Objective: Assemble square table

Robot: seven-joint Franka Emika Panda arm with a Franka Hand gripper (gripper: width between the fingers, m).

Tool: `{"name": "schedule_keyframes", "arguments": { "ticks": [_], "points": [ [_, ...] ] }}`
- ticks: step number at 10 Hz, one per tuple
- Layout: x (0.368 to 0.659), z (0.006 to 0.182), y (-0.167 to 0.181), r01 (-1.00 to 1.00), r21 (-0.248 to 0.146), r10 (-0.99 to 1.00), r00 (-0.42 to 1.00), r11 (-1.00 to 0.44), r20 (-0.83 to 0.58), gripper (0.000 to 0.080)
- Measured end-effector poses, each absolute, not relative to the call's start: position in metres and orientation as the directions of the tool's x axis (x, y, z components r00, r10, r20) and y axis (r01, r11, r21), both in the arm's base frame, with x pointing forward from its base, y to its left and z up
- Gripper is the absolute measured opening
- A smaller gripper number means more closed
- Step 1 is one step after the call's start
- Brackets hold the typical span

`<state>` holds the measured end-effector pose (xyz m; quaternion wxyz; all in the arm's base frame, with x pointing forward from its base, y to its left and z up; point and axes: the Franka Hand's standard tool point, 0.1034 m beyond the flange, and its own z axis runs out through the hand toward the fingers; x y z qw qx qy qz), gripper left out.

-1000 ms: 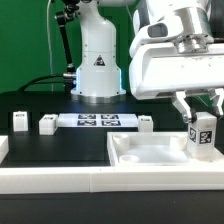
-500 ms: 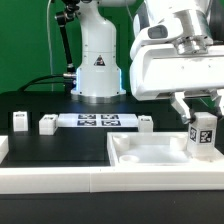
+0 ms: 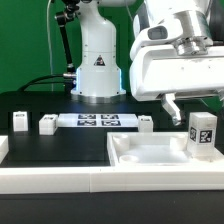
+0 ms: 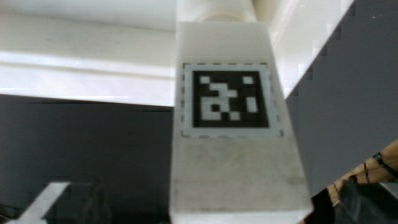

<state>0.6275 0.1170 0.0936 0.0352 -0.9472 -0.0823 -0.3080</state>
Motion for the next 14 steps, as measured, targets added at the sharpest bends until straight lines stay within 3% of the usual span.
{"name": "schedule_keyframes", "arguments": {
  "ticks": [3,7,10,14],
  "points": [
    [0.633,0.114,0.114,0.176,-0.017,0.131,0.794,-0.984,0.594,0.0649],
    [0.629,0.105,0.117,0.181,-0.028,0.137,0.828,-0.983,0.543,0.0649],
    [0.623,0.089,0.123,0.196,-0.066,0.162,0.925,-0.978,0.344,0.0649],
    [0.62,0.091,0.121,0.193,-0.126,0.191,0.981,-0.973,0.028,0.0649]
  ]
}}
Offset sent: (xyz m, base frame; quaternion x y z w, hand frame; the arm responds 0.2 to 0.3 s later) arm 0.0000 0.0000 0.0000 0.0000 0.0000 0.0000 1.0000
